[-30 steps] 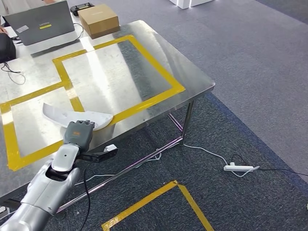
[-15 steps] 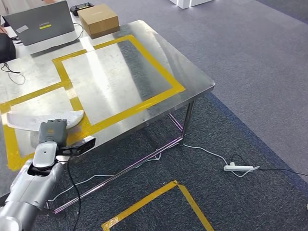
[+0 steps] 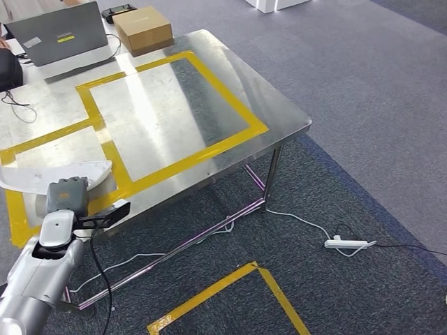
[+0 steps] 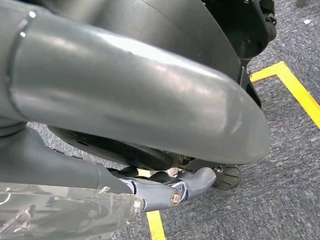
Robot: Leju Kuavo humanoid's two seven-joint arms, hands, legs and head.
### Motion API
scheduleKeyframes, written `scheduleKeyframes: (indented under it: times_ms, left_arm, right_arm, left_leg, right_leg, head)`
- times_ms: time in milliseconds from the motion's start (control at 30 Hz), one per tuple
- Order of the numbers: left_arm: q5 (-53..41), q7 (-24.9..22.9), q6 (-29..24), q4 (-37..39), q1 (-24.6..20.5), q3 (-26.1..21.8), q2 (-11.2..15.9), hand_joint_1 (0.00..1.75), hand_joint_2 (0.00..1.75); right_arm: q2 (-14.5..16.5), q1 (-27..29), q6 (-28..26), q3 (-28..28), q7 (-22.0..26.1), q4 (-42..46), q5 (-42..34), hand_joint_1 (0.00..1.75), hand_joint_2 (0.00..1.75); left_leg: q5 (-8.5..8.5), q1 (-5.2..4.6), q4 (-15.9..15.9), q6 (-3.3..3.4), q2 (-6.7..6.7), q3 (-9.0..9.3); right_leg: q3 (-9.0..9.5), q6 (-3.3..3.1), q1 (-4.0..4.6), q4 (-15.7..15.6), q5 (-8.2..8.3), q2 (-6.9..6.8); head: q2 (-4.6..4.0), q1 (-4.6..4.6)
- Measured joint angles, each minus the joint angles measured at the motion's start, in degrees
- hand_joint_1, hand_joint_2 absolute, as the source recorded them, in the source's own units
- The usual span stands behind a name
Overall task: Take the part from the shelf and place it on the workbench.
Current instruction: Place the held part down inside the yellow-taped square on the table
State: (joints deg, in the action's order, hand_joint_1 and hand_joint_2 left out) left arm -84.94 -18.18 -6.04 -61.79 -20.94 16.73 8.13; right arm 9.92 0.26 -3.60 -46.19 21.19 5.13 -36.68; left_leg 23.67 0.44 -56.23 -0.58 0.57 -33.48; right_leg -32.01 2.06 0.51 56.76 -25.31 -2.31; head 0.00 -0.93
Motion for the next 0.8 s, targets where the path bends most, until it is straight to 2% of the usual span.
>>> scheduleKeyframes:
  times_ms: [267, 367, 500, 633, 800]
  left_arm:
    - [0.0, 0.2, 0.0, 0.0, 0.0, -0.5, 0.1, 1.75, 1.75]
    - [-0.1, 1.8, -0.3, 0.0, 0.1, -0.5, 0.1, 1.75, 1.75]
    - [-0.1, 3.7, -0.8, -0.3, 0.5, -0.4, 0.0, 0.00, 1.75]
    - [0.0, 5.4, -1.5, -1.1, 1.2, -0.2, -0.2, 0.00, 0.00]
    - [0.2, 6.1, -1.2, -2.0, 1.4, 0.0, -0.4, 0.00, 0.00]
  right_arm:
    - [0.0, 0.0, 0.1, 0.3, 0.1, -0.1, 0.0, 0.00, 0.00]
    - [0.1, 0.0, 0.5, 0.4, 0.6, -0.3, 0.0, 0.00, 0.00]
    - [0.4, -0.3, 1.3, 0.5, 1.6, -1.4, 0.0, 0.00, 0.00]
    - [0.7, -0.6, 2.1, 0.6, 2.3, -2.7, 0.0, 0.00, 0.00]
    - [0.8, -0.9, 2.8, 0.7, 2.5, -3.5, 0.0, 0.00, 0.00]
  left_leg:
    - [-0.02, 0.01, 0.0, -0.03, 0.00, 0.00]
    - [-0.02, 0.01, 0.0, -0.03, 0.00, 0.00]
    - [-0.02, 0.01, 0.0, -0.03, 0.00, 0.00]
    - [-0.02, 0.00, 0.0, -0.02, 0.00, -0.01]
    - [-0.02, 0.00, 0.0, -0.02, 0.00, -0.02]
  right_leg:
    - [-0.01, 0.00, 0.01, 0.0, 0.00, 0.00]
    - [-0.01, 0.00, 0.01, 0.0, 0.00, 0.00]
    - [-0.02, 0.00, 0.00, 0.0, 0.00, 0.00]
    - [-0.03, 0.00, 0.00, 0.0, 0.00, 0.01]
    - [-0.04, 0.00, 0.00, 0.0, 0.00, 0.01]
  head:
    - [0.00, 0.00]
    - [0.00, 0.00]
    - [0.00, 0.00]
    - [0.00, 0.00]
    - [0.00, 0.00]
